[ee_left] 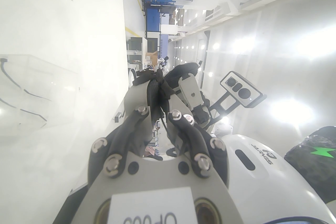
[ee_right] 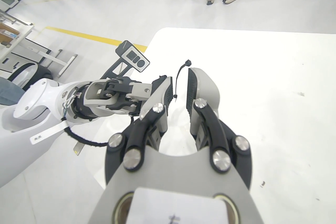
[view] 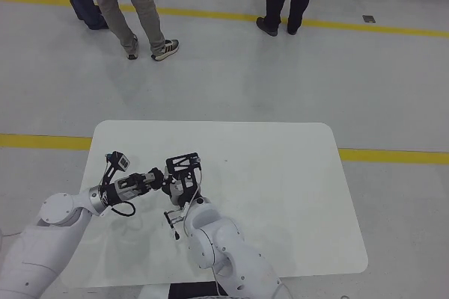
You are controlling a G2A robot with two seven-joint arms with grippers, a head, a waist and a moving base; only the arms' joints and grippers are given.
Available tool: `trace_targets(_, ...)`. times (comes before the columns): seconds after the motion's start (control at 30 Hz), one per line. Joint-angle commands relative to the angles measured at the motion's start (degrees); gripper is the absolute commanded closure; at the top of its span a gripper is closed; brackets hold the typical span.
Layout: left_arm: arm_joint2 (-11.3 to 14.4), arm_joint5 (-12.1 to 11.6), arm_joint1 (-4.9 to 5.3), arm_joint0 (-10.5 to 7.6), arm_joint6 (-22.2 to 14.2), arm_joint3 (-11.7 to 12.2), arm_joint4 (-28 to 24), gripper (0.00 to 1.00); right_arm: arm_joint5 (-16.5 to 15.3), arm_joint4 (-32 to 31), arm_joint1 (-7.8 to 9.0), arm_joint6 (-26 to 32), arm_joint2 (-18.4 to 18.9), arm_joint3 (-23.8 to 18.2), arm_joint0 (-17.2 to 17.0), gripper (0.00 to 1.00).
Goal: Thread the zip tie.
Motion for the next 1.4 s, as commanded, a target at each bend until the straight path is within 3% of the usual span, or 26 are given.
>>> trace_targets(0.0,0.0,0.0,0.0,0.0,0.0,0.0,0.0,1.0,0.0,0.1,-0.06,-0.1,-0.1,0.2,0.2,0.87)
trace_targets(0.23,0.0,0.0,0.0,0.0,0.0,0.0,0.0,1.0,0.2,0.1,-0.21,-0.2,-0.3,0.8,0.7,1.0)
trace_targets(0.97,0.0,0.0,0.0,0.0,0.0,0.0,0.0,1.0,0.1,0.3,-0.32,-0.4,-0.6,1.7,0.3,1.0)
trace_targets(1.0,0.0,0.0,0.0,0.0,0.0,0.0,0.0,1.0,0.2,0.3,-0.31,-0.4,-0.5,1.6,0.2,0.56)
trace_targets(1.03,0.0,0.0,0.0,0.0,0.0,0.0,0.0,1.0,0.3,0.3,-0.28,-0.4,-0.4,1.4,0.1,0.19)
trace_targets(1.07,0.0,0.0,0.0,0.0,0.0,0.0,0.0,1.0,0.4,0.3,-0.24,-0.3,-0.3,1.2,0.0,0.0)
trace_targets(1.37,0.0,0.0,0.0,0.0,0.0,0.0,0.0,1.0,-1.7,0.0,0.91,0.3,1.9,-2.9,-2.7,0.0)
